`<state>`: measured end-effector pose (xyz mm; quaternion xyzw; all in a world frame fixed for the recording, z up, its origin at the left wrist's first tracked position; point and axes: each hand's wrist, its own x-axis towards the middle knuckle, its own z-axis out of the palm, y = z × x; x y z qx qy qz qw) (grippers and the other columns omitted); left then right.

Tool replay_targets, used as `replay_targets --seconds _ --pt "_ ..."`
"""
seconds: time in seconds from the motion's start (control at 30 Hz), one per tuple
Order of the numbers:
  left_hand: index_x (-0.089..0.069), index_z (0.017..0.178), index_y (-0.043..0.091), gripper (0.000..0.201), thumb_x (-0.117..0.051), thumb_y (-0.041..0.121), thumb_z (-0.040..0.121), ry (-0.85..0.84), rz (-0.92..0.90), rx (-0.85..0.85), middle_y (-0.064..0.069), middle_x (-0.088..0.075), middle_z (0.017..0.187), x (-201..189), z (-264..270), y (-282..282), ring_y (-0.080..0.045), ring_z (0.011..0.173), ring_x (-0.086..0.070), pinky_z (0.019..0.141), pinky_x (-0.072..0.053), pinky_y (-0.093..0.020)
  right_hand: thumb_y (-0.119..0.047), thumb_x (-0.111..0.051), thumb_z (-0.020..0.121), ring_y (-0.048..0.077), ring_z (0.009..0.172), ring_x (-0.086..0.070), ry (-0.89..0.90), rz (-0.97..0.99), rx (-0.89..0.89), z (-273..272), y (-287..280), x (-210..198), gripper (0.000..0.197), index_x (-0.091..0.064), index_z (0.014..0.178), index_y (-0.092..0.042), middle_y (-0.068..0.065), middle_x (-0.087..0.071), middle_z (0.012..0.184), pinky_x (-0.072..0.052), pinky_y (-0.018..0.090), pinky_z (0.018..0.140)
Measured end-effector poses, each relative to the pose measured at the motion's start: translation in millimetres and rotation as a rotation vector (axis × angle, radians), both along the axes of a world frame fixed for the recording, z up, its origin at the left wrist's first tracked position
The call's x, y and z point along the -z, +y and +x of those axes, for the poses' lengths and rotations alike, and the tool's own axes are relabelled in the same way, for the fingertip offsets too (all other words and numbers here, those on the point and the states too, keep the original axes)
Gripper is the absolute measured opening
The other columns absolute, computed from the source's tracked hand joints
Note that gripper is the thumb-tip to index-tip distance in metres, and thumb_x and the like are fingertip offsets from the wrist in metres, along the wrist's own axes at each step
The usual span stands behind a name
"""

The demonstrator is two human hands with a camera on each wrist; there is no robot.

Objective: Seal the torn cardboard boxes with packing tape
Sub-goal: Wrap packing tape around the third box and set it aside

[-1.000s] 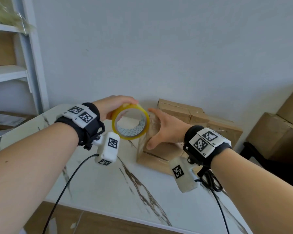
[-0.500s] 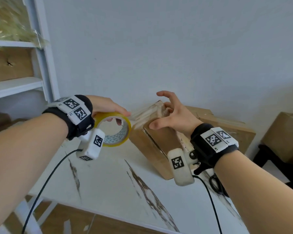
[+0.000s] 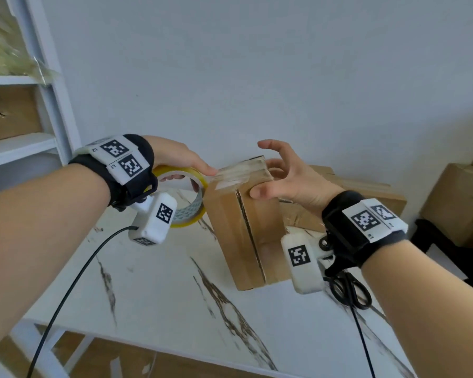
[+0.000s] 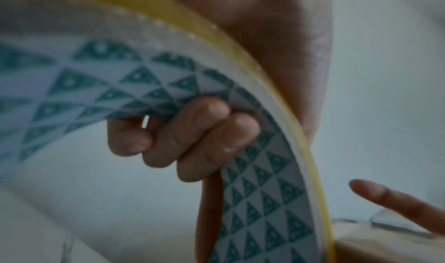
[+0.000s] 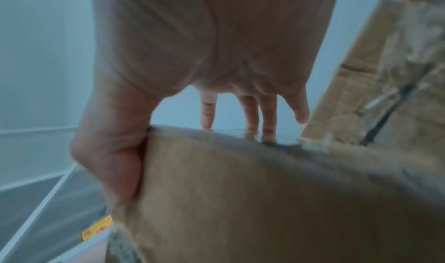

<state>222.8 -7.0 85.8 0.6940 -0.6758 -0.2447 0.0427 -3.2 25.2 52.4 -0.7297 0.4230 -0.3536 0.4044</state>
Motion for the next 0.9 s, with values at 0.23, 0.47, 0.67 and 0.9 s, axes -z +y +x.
replay_targets --seconds 0.23,0.47,0.67,0.9 --pt "-0.054 0.055 0.015 0.053 -0.070 0.064 0.067 -0.080 -0.066 0.106 -0.001 -0.046 0.047 -7.7 -31.9 -4.4 -0.017 0.041 -0.036 0.051 -0.029 -0.028 -0.042 -0.081 0.064 0.017 0.138 -0.027 0.767 -0.085 -0.033 -15.3 10.5 -32.9 0.122 0.009 0.147 -0.042 -0.009 -0.016 0.153 -0.031 0.037 0.110" --pt "-0.055 0.058 0.012 0.049 -0.070 0.056 0.073 -0.181 -0.153 0.145 0.001 -0.053 0.048 -20.8 -69.0 7.5 -0.018 0.047 -0.046 0.058 -0.036 -0.027 -0.045 -0.083 0.060 0.016 0.141 -0.019 0.922 -0.083 0.036 -19.1 12.4 -25.2 0.122 -0.001 0.151 -0.032 -0.008 -0.016 0.155 -0.025 0.037 0.112" --pt "-0.050 0.036 0.016 0.056 -0.069 0.050 0.076 -0.250 -0.300 0.138 0.002 -0.041 0.035 -68.7 -82.6 28.2 -0.018 0.041 -0.034 0.052 -0.030 -0.027 -0.045 -0.084 0.056 0.020 0.140 -0.025 0.872 -0.120 0.106 -13.2 13.3 -21.7 0.128 0.001 0.150 -0.030 -0.001 -0.022 0.155 -0.028 0.042 0.113" --pt "-0.069 0.077 0.012 0.034 -0.056 0.041 0.090 -0.096 0.051 0.128 0.002 -0.032 0.041 -56.4 -68.7 33.0 -0.014 0.039 -0.023 0.044 -0.021 -0.021 -0.044 -0.085 0.055 0.019 0.144 -0.014 0.823 -0.104 0.099 -12.3 14.6 -18.3 0.135 0.011 0.149 -0.035 -0.001 -0.014 0.158 -0.022 0.045 0.115"
